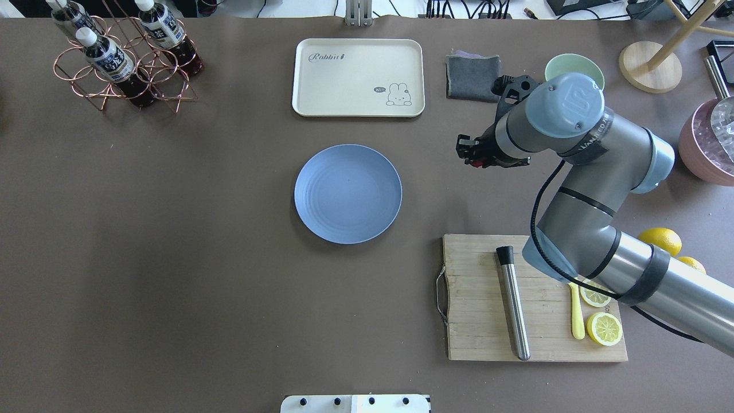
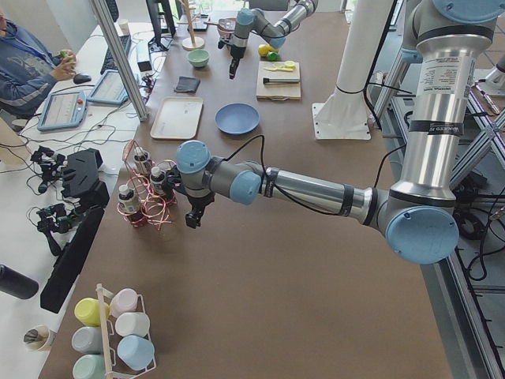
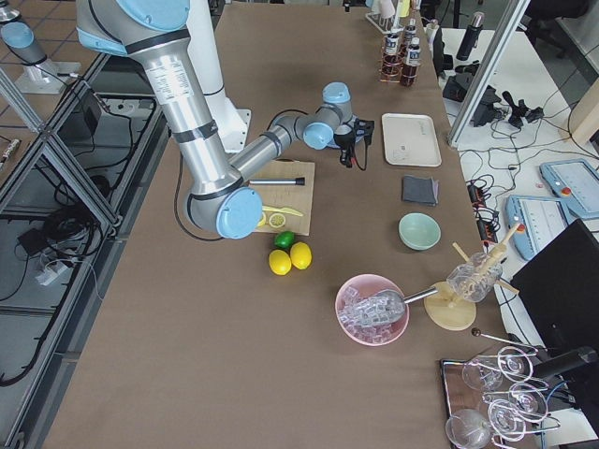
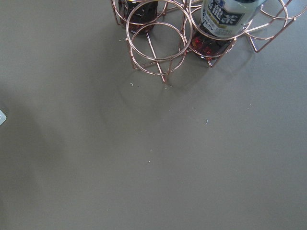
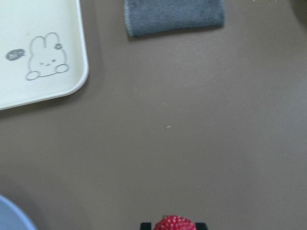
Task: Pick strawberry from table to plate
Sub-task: 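Carry the strawberry with the right gripper over the blue plate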
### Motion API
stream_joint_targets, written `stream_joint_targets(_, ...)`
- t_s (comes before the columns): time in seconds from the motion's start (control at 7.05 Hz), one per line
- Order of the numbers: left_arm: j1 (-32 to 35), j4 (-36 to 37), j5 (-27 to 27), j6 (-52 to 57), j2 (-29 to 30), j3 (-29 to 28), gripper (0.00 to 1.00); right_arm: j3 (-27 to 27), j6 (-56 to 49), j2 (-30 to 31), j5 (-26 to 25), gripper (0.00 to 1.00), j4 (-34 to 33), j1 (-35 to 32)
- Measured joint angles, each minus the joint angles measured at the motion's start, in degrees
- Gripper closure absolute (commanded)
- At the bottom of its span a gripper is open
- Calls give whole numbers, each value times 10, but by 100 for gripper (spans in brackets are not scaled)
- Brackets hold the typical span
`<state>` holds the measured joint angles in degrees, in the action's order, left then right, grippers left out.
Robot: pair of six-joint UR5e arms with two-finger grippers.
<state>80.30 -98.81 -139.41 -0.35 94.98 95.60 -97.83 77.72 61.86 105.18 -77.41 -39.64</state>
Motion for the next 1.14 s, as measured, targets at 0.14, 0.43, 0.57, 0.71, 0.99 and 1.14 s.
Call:
stream_joint_targets(0.14,0,-1,-1,1,-4,-3,2,-2,67,-46,-33,100,-44,33)
stream_joint_targets(0.43,0,-5,-2,2,-16,-4,2,31,165,-121,-87,100,-89,86)
stream_joint_targets(0.57,0,-6,-2,2,-23,-2,2,73,201,-158,-110,100,-93,104)
stream_joint_targets(0.71,0,-6,-2,2,-27,1,2,124,231,-195,-130,100,-91,119)
stream_joint_targets(0.99,0,-7,-3,2,-30,2,2,182,264,-227,-148,100,-65,142)
stream_joint_targets(1.14,0,-8,-3,2,-30,2,2,197,268,-229,-155,100,-53,150)
